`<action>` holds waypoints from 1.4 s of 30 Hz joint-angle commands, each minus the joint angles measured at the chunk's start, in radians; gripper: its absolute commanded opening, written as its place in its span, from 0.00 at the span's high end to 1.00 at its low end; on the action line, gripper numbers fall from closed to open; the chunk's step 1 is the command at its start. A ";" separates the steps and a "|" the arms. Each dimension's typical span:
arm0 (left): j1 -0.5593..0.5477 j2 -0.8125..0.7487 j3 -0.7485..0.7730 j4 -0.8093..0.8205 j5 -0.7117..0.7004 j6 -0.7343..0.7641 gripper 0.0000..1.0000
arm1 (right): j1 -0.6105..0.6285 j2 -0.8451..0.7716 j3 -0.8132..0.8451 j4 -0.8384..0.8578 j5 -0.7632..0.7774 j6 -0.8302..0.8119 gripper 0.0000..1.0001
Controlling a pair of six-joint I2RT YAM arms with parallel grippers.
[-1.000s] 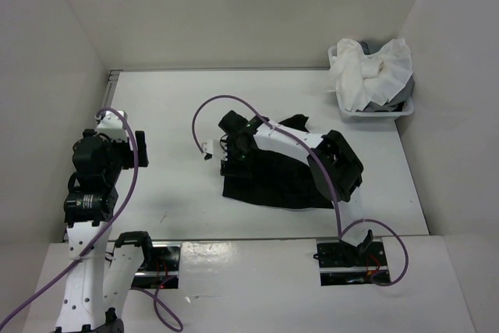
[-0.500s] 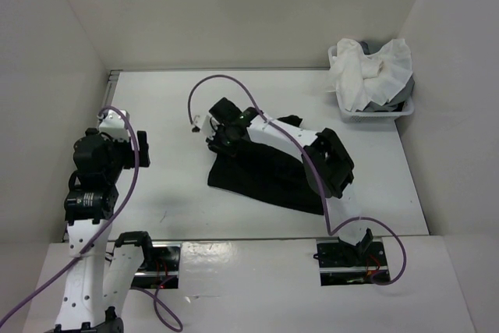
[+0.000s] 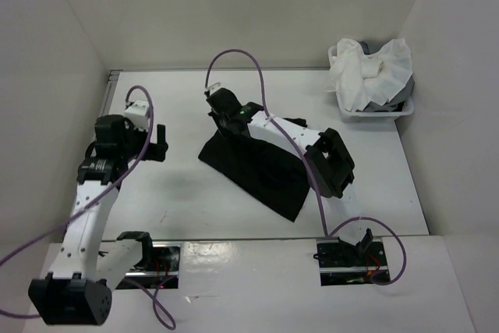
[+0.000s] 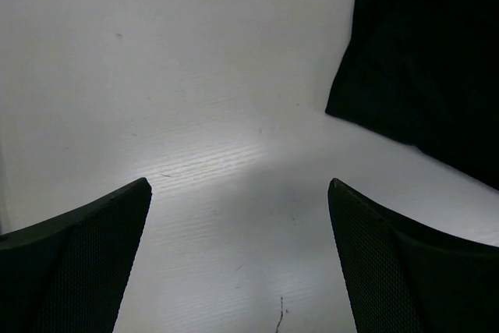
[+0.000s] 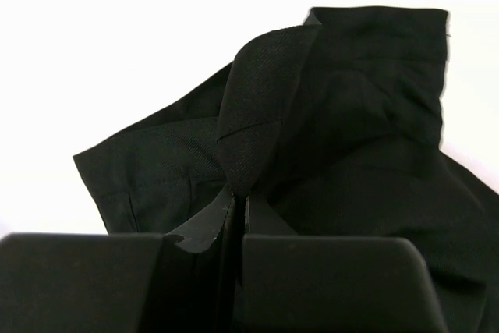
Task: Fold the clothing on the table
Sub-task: Move the skirt to the center of the board, then flatten the skirt out
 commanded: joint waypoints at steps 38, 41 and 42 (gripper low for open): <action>0.157 0.085 0.223 -0.027 0.123 -0.132 0.00 | -0.032 -0.275 -0.378 0.049 -0.176 -0.536 0.03; 0.180 0.000 0.156 -0.027 0.123 -0.111 0.00 | -0.032 -0.250 -0.397 0.073 -0.125 -0.604 0.03; 0.180 -0.009 0.134 -0.027 0.123 -0.111 0.00 | -0.032 -0.238 -0.406 0.073 -0.111 -0.618 0.03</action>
